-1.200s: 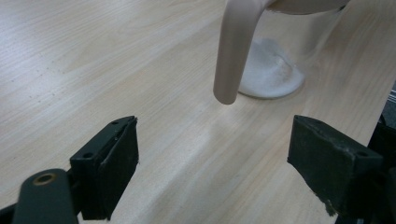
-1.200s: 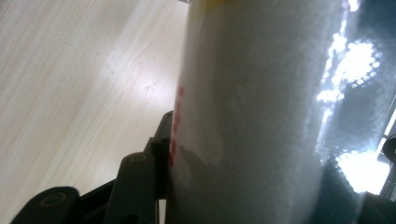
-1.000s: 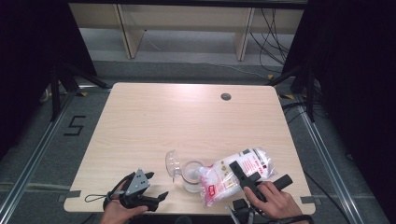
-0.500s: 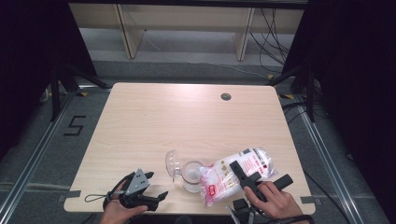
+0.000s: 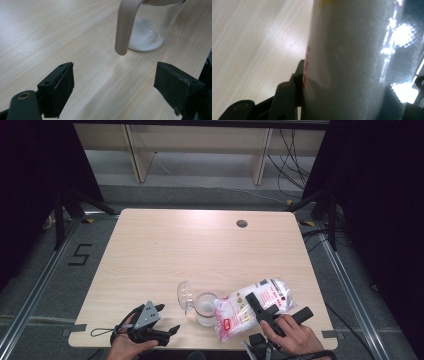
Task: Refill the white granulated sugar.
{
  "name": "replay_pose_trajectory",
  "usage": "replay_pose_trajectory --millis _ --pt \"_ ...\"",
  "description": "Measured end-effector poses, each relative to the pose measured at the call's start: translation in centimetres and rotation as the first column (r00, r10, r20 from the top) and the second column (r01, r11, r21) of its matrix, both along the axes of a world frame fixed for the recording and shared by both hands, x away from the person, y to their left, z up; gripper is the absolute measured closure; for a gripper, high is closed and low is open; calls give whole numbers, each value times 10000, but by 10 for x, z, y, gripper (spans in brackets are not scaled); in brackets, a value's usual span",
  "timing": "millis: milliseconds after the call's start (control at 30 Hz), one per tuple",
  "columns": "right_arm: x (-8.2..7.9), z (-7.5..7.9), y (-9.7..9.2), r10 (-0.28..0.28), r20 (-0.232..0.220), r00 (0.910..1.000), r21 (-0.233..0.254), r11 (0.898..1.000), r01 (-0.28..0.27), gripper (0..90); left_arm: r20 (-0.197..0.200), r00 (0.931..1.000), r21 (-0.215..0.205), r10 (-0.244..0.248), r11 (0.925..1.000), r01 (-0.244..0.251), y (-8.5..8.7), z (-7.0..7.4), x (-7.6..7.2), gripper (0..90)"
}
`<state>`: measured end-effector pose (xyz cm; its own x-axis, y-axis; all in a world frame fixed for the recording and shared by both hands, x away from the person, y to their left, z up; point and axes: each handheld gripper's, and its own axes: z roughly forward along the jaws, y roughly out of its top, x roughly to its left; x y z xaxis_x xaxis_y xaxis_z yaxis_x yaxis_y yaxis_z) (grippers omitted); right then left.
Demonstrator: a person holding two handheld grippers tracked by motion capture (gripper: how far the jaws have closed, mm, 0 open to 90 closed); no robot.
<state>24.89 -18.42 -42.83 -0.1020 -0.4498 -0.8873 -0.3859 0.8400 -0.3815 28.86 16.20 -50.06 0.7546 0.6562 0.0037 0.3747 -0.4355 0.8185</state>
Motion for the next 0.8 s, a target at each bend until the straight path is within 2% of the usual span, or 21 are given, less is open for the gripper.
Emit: replay_pose_trajectory --millis 533,600,667,700,800 --pt "-2 0 1 -74 39 10000 -110 9999 75 578 66 10000 -63 33 10000 -33 -1 -1 0 160" --pt "-1 3 1 36 103 9999 -701 9975 -29 578 52 10000 -75 23 10000 -23 -1 -1 0 160" --pt "0 1 1 80 53 10000 -479 9988 -77 579 -18 10000 32 14 10000 -14 0 0 0 160" --pt "0 1 1 103 38 9999 -418 9991 -101 579 17 10000 -57 12 10000 -12 0 -1 0 160" --pt "0 2 1 110 22 9999 -419 9991 -109 579 -16 10000 44 11 10000 -11 0 0 0 160"
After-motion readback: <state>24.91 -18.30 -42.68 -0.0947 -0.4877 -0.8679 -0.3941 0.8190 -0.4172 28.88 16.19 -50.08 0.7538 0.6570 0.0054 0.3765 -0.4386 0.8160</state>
